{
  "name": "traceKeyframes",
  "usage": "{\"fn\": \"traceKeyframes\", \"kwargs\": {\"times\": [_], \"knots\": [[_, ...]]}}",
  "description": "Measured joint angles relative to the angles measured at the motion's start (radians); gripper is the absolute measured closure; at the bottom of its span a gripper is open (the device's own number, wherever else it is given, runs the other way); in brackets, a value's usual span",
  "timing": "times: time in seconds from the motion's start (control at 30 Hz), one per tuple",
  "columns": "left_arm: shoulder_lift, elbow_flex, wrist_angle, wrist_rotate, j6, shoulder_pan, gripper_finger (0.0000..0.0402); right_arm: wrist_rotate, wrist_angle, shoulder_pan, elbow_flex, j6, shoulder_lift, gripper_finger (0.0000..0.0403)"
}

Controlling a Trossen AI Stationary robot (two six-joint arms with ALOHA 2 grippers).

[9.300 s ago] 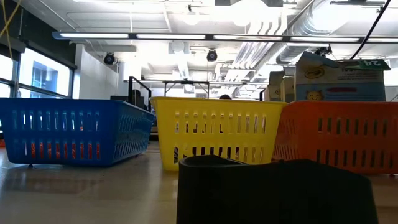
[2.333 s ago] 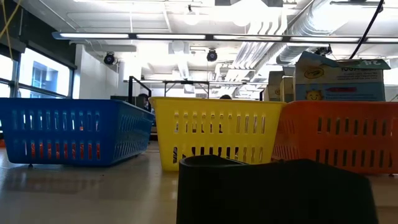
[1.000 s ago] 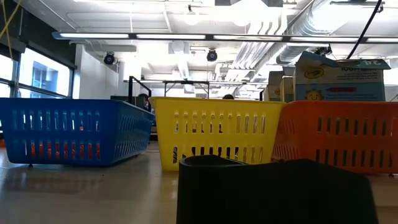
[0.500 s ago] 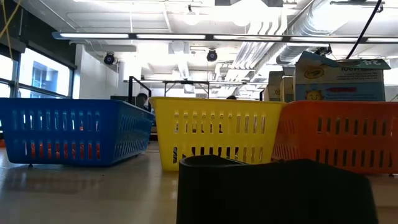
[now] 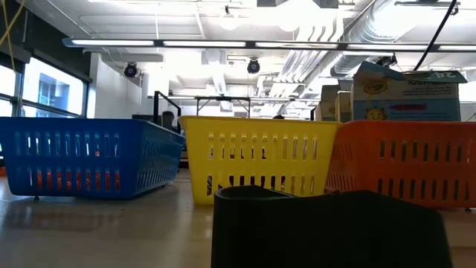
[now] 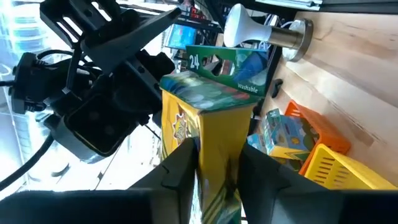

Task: Pick & Place Office Desk Supplies
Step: Put the crayon box into the orange basket

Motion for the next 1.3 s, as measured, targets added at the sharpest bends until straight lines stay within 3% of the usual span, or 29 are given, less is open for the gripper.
{"fn": "traceKeyframes", "kwargs": {"times": [0.17, 0.3, 0.4, 0.6, 0.73, 0.83, 0.93, 1.13, 1.3], "knots": [[0.0, 0.0, -0.001, 0.001, -0.107, -0.001, 0.0326, -0.127, -0.129, 0.002, 0.0, 0.123, -0.001, 0.023], [0.0, 0.0, -0.001, 0.004, -0.231, -0.001, 0.0333, -0.131, -0.221, 0.031, 0.0, 0.181, -0.001, 0.0239], [0.0, 0.0, -0.001, 0.008, -0.411, -0.001, 0.0334, -0.116, -0.3, 0.059, 0.0, 0.207, -0.001, 0.0248], [0.0, 0.0, -0.003, 0.039, -0.788, -0.001, 0.0335, 0.072, -0.449, 0.163, 0.0, 0.212, -0.001, 0.0267], [0.0, 0.0, -0.008, 0.204, -0.983, 0.008, 0.0335, 0.348, -0.47, 0.264, -0.001, 0.135, 0.0, 0.0273], [0.0, 0.0, -0.008, 0.352, -1.112, 0.023, 0.0335, 0.591, -0.421, 0.329, -0.001, -0.029, 0.007, 0.0274], [0.0, 0.0, -0.008, 0.429, -1.217, 0.043, 0.0335, 0.757, -0.359, 0.382, -0.002, -0.195, 0.01, 0.0274], [0.0, 0.0, -0.009, 0.456, -1.356, 0.079, 0.0335, 0.76, -0.165, 0.409, -0.002, -0.459, 0.01, 0.0274], [0.0, 0.0, -0.037, 0.459, -1.393, 0.097, 0.0335, 0.714, -0.142, 0.401, -0.002, -0.496, 0.01, 0.0274]]}}
